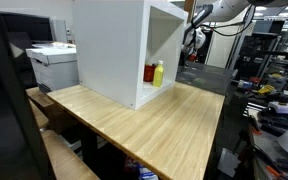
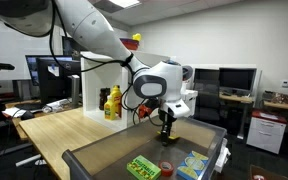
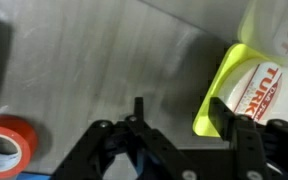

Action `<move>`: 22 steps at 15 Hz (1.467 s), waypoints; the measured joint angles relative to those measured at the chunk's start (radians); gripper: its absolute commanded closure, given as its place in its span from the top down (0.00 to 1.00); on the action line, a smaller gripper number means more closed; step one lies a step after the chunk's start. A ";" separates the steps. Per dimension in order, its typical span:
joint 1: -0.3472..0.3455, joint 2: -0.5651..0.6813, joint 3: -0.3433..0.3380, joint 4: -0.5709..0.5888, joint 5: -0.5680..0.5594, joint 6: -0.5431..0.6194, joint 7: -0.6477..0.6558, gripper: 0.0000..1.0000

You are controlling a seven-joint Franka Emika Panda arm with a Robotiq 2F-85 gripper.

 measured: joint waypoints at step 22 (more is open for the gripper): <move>-0.005 -0.042 0.038 0.026 0.093 -0.009 -0.020 1.00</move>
